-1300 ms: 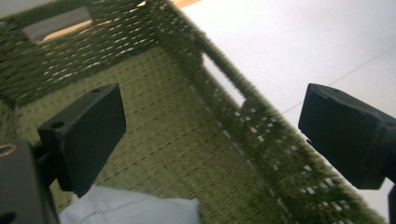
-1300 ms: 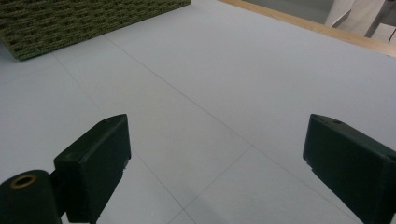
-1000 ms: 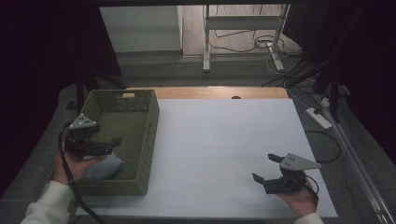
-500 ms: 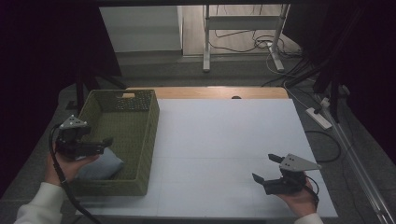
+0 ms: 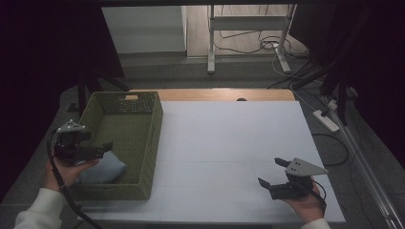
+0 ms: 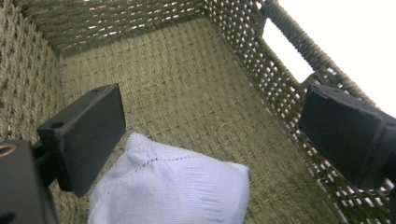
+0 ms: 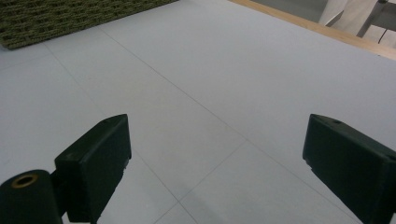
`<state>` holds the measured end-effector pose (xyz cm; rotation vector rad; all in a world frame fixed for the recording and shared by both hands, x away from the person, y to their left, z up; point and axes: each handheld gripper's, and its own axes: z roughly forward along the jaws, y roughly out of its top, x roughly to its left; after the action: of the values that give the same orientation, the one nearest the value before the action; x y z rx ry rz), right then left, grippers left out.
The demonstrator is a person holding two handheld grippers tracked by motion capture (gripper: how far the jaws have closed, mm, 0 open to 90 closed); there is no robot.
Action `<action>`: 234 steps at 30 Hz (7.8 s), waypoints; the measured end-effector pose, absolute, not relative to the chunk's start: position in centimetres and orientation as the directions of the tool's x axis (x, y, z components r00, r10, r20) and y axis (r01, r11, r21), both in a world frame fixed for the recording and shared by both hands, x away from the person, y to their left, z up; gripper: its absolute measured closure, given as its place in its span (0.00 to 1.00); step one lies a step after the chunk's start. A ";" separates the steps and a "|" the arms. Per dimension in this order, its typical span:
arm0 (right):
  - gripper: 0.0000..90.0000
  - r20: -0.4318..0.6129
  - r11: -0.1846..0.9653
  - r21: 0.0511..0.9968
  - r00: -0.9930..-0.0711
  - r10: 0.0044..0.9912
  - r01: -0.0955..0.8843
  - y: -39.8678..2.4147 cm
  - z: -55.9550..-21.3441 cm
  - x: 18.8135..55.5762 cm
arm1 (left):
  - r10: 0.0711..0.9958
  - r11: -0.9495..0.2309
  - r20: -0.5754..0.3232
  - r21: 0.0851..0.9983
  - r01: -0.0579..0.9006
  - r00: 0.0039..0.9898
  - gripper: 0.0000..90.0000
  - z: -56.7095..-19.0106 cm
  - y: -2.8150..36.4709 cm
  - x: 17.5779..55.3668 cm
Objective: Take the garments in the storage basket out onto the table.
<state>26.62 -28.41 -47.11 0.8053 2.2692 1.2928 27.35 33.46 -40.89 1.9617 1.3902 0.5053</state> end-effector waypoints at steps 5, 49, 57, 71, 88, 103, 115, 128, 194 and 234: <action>0.09 -0.063 0.407 0.868 -0.750 0.658 0.284 -28.5 -47.2 26.6 | 0.936 -0.204 -0.066 0.702 0.683 0.347 0.08 -41.0 34.0 27.4; 0.09 -0.060 0.405 0.869 -0.753 0.655 0.283 -28.6 -47.3 26.3 | 0.924 -0.326 -0.029 0.463 0.824 0.382 0.08 -44.6 34.4 30.1; 0.09 -0.060 0.410 0.866 -0.755 0.653 0.286 -28.6 -47.3 26.3 | 0.926 -0.323 -0.048 0.414 0.851 0.374 0.07 -45.4 34.8 31.0; 0.09 -0.062 0.415 0.863 -0.754 0.654 0.288 -28.5 -47.4 26.4 | 0.923 -0.342 -0.059 0.331 0.880 0.381 0.02 -46.8 34.1 32.4; 0.09 -0.060 0.411 0.865 -0.752 0.657 0.290 -28.6 -47.4 26.3 | 0.922 -0.343 -0.097 0.245 0.907 0.375 0.04 -48.5 33.3 33.8; 0.09 -0.068 0.416 0.862 -0.748 0.660 0.289 -28.6 -47.4 26.4 | 0.908 -0.367 -0.116 0.251 0.896 0.404 0.46 -48.4 33.3 33.7; 0.09 -0.070 0.420 0.860 -0.748 0.661 0.291 -28.6 -47.5 26.3 | 0.900 -0.370 -0.133 0.271 0.888 0.416 0.64 -48.0 33.8 33.6; 0.09 -0.073 0.420 0.860 -0.745 0.663 0.289 -28.6 -47.5 26.3 | 0.893 -0.375 -0.121 0.332 0.865 0.434 0.75 -47.0 34.2 32.8; 0.09 -0.081 0.421 0.860 -0.736 0.672 0.289 -28.8 -47.6 26.3 | 0.898 -0.181 -0.168 0.699 0.691 0.406 0.81 -42.2 35.5 28.2; 0.09 -0.084 0.424 0.858 -0.736 0.671 0.289 -28.8 -47.6 26.3 | 0.880 -0.085 -0.211 0.811 0.579 0.425 0.81 -39.0 34.5 27.7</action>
<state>26.30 -28.79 -47.56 0.8160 2.2663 1.2461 27.73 34.47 -38.97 1.7768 1.2612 0.4188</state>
